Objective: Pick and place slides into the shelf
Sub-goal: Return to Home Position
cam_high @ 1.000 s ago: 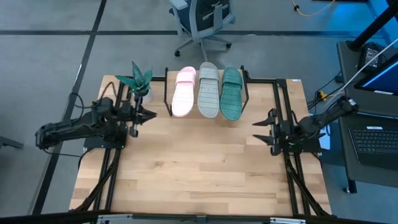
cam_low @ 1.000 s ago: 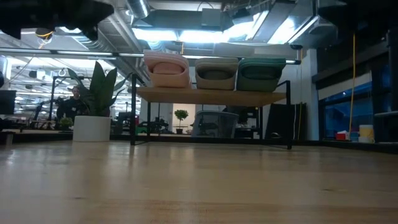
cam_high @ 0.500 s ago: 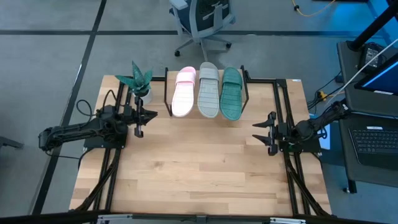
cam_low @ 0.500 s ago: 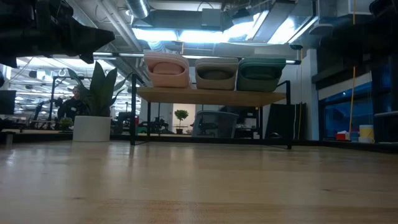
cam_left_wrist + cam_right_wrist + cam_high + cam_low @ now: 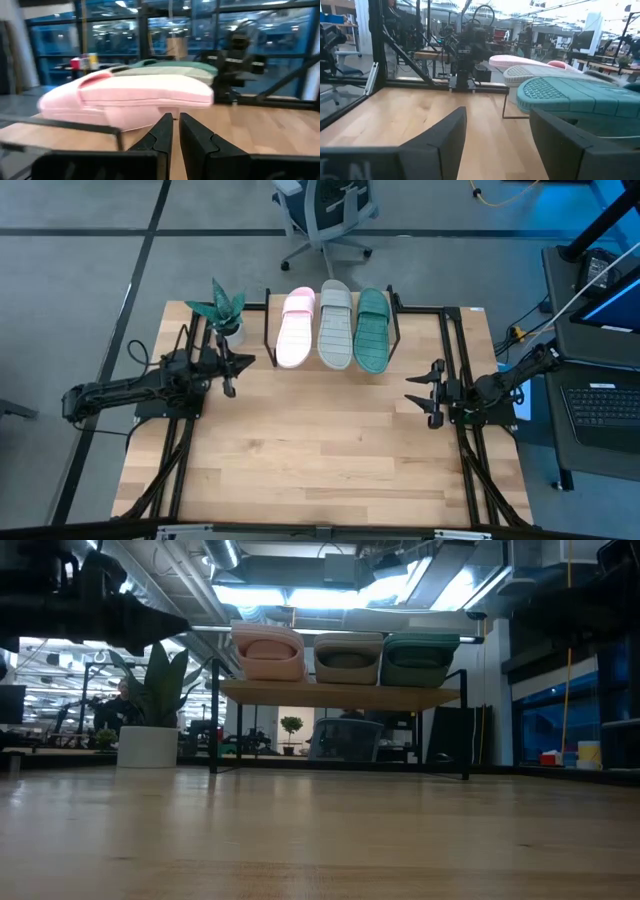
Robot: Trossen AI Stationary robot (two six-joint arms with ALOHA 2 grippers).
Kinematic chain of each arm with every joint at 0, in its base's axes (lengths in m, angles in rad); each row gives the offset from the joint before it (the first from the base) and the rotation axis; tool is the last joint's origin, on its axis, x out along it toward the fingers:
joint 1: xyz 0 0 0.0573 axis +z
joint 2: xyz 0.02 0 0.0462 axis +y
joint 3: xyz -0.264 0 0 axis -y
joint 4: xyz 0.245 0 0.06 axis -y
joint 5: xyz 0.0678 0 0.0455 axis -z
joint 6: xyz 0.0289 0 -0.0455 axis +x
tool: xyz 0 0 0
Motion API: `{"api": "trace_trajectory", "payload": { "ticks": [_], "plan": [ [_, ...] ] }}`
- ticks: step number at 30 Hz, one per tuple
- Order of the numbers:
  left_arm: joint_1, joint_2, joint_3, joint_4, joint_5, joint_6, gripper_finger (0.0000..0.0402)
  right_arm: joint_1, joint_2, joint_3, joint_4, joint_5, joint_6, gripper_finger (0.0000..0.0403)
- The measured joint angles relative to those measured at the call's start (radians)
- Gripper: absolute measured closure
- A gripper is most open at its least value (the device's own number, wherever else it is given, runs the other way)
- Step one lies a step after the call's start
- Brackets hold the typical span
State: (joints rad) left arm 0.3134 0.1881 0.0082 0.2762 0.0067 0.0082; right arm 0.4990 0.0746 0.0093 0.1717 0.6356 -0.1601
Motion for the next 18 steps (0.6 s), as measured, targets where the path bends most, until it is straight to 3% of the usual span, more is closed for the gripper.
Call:
{"api": "trace_trajectory", "payload": {
  "ticks": [16,18],
  "plan": [
    [-0.053,0.015,0.0,-0.085,-0.009,-0.031,0.0376,-0.074,0.001,-0.002,-0.055,-0.005,0.05,0.0185],
    [-0.053,0.015,0.0,-0.085,-0.009,-0.031,0.0376,-0.074,0.001,-0.002,-0.057,-0.043,0.057,0.0185]
  ]
}}
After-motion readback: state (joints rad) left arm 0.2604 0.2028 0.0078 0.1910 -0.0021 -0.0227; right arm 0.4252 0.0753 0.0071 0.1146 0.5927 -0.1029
